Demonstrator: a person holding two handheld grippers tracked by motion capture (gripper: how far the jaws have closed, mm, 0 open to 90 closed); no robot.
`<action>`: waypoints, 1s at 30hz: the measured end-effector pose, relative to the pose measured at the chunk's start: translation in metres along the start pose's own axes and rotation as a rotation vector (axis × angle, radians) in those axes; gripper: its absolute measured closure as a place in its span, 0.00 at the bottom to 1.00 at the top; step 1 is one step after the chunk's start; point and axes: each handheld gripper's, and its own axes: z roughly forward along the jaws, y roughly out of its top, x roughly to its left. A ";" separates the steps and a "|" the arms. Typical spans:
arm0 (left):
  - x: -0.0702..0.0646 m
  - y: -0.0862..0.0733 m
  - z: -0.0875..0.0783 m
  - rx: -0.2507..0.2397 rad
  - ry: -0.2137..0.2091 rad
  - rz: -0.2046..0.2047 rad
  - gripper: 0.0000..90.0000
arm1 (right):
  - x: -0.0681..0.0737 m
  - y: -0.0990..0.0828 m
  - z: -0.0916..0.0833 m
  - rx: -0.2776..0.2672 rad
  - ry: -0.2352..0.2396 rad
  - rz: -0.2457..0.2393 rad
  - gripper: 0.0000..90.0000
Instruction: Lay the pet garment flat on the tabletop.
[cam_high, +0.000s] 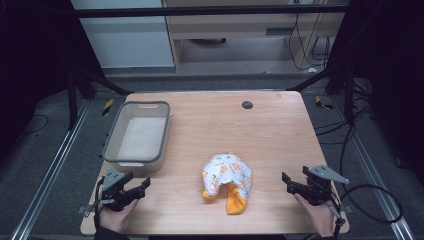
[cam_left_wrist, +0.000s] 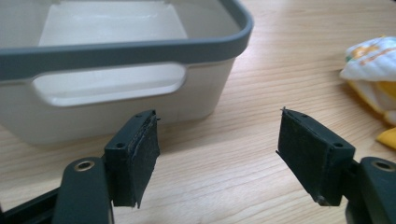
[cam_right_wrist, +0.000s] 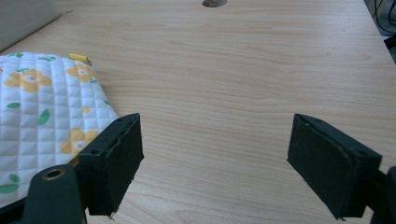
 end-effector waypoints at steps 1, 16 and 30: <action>-0.003 0.001 -0.001 -0.008 -0.006 0.007 0.31 | 0.001 0.000 0.000 0.003 0.006 -0.001 0.20; -0.028 0.007 0.000 -0.023 -0.034 0.108 0.28 | 0.016 0.005 0.002 -0.012 0.077 -0.058 0.32; -0.044 0.039 0.002 -0.068 -0.086 0.125 0.27 | 0.018 0.029 -0.002 -0.046 0.097 -0.072 0.39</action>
